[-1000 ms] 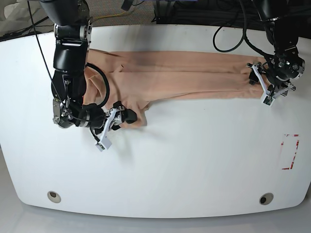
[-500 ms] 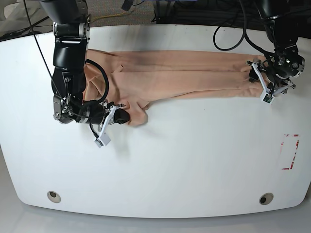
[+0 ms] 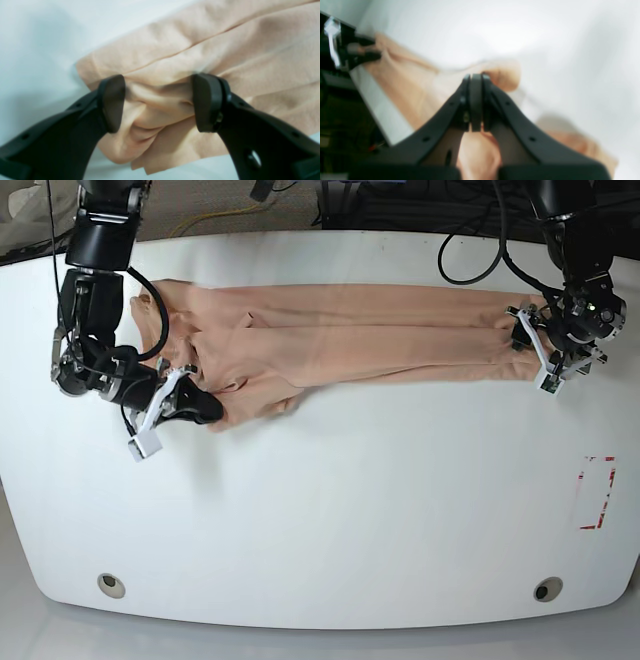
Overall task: Fold the T-shirt properly
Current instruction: 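Pull the right gripper's shirt end outward to straighten the strip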
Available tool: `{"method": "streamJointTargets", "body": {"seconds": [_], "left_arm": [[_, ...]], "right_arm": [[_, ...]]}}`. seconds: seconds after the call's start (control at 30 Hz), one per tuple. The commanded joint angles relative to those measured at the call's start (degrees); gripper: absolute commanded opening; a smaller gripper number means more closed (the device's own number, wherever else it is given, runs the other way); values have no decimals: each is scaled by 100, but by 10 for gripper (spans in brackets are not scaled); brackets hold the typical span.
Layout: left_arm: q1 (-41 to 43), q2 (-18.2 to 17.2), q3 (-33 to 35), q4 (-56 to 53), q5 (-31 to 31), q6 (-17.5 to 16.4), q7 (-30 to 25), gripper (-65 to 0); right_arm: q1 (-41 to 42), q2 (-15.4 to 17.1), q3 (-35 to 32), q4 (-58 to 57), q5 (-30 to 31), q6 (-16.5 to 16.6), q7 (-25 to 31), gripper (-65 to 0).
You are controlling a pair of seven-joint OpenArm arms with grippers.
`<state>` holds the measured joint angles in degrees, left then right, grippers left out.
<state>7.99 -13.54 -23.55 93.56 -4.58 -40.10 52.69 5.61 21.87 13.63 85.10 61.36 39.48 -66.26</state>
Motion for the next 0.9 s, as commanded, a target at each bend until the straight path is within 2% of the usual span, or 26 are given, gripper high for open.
{"method": "streamJointTargets", "body": {"seconds": [0.0,0.1,0.27,0.37,0.43,0.63,0.73,0.8,0.87], "left_arm": [[-38,-75,-14,-24,-12,10,-51,-254],[-65,-110,-23,-200,23,10,-51,-254],[-74,-171,-5,-358,322,10,-60,-254],[-82,-180,-5,-472,348,10,-69,-254],[-82,-189,-5,-499,348,10,-69,-254],[-91,-189,-5,-464,339,10,-69,-254],[-91,-189,-5,-455,339,10,-69,-254],[-100,-189,-5,-455,330,10,-69,-254],[-197,-189,-5,-455,330,10,-69,-254]], "right_arm": [[-178,314,330,435,602,52,107,-650],[-627,376,646,725,866,52,28,-650],[-1374,402,1077,998,954,52,11,-650],[-1813,332,1191,1112,936,52,11,-650],[-2024,174,1191,1112,892,52,19,-650],[-2358,-169,1209,1094,39,52,46,-650],[-2367,-178,1209,1121,-215,52,11,-650],[-2420,-152,1217,1235,-136,52,2,-614],[-2569,-46,1446,1613,101,52,2,-523]]}}
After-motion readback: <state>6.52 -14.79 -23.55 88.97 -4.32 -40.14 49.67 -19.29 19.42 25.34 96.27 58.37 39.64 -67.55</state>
